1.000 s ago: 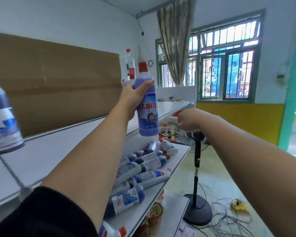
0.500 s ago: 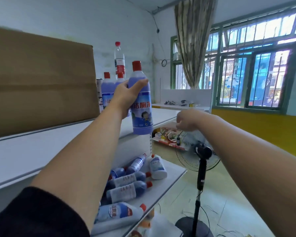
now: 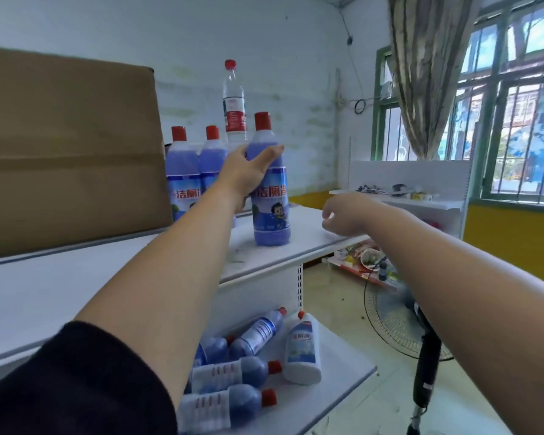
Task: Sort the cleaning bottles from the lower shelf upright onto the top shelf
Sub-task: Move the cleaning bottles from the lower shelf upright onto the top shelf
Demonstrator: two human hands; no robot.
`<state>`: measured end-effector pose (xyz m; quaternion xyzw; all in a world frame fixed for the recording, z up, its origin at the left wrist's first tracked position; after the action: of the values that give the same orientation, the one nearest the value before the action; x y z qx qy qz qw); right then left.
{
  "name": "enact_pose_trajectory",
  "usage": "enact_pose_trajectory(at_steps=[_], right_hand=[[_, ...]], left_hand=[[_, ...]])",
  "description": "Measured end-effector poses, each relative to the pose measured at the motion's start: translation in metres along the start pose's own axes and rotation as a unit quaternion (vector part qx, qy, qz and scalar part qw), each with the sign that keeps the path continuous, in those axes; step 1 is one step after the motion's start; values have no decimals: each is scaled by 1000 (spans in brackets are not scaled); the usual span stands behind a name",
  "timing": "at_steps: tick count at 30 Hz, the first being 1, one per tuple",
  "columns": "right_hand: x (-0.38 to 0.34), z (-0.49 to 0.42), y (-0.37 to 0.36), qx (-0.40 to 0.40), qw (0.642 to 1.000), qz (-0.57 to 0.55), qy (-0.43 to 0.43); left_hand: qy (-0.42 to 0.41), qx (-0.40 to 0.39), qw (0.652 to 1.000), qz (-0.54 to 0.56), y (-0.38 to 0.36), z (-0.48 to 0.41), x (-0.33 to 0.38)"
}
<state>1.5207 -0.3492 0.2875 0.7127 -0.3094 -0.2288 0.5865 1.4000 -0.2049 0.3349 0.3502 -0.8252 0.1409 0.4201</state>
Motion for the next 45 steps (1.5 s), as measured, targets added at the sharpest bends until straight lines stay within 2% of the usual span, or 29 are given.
enact_pose_trajectory(at_steps=[3,6,11,14,19,23,28,36,40,45], right_hand=[[-10,-31,-6,11,1000,-12,25],[-21,-57,-12,21,998,-30,48],[-34,-97,-17,20,995,-46,83],[-41,-116,-15,18,993,-55,101],[-53,-139,-22,5,990,-50,131],[-58,-147,-29,-1,988,-61,145],[-63,-154,-35,-7,986,-64,153],[-67,-147,-27,0,984,-73,165],[-63,-130,-21,-1,982,-67,178],[-51,-102,-15,4,978,-62,198]], left_hand=[[-5,-20,999,-42,1,-23,-9],[-11,-46,985,-166,6,-45,-7],[-7,-98,917,-387,11,-72,11],[-3,-90,882,-463,10,-84,17],[42,-72,860,-504,16,-97,8],[48,-35,854,-517,18,-95,6],[67,-7,827,-558,21,-92,10],[59,-2,827,-559,20,-77,11],[26,15,779,-626,19,-63,9],[-14,-3,755,-656,19,-31,11]])
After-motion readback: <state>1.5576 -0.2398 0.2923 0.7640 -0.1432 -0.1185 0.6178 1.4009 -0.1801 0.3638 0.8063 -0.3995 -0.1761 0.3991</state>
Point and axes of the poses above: each hand's wrist, its own z-axis away from the middle knuckle, its own y-axis out of the back of the hand, x = y × z, the point moved 6 cm from there along -z, towards the middle knuckle, and after that the axes turned 10 degrees about -y, right-handed, at the moved point
